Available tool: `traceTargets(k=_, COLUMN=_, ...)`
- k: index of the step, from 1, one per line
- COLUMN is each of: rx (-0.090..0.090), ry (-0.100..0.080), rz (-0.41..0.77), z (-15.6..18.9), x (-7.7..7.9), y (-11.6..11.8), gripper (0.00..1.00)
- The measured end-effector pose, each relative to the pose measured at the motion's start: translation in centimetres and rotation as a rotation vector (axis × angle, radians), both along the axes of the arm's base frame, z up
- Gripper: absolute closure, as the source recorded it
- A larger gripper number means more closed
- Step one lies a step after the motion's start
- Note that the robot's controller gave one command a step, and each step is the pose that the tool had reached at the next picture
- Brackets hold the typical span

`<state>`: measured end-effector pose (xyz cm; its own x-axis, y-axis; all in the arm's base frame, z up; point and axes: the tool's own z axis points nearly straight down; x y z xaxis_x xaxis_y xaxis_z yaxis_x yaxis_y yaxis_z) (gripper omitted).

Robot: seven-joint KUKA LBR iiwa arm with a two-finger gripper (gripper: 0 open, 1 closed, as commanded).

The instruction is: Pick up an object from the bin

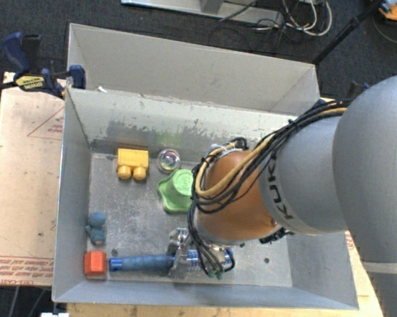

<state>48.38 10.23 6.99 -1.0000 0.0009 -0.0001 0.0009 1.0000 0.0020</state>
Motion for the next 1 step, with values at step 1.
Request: traceTargets(k=1, rx=-0.001, ry=-0.009, rz=0.070, z=18.98, x=3.24, y=-1.44, gripper=1.00)
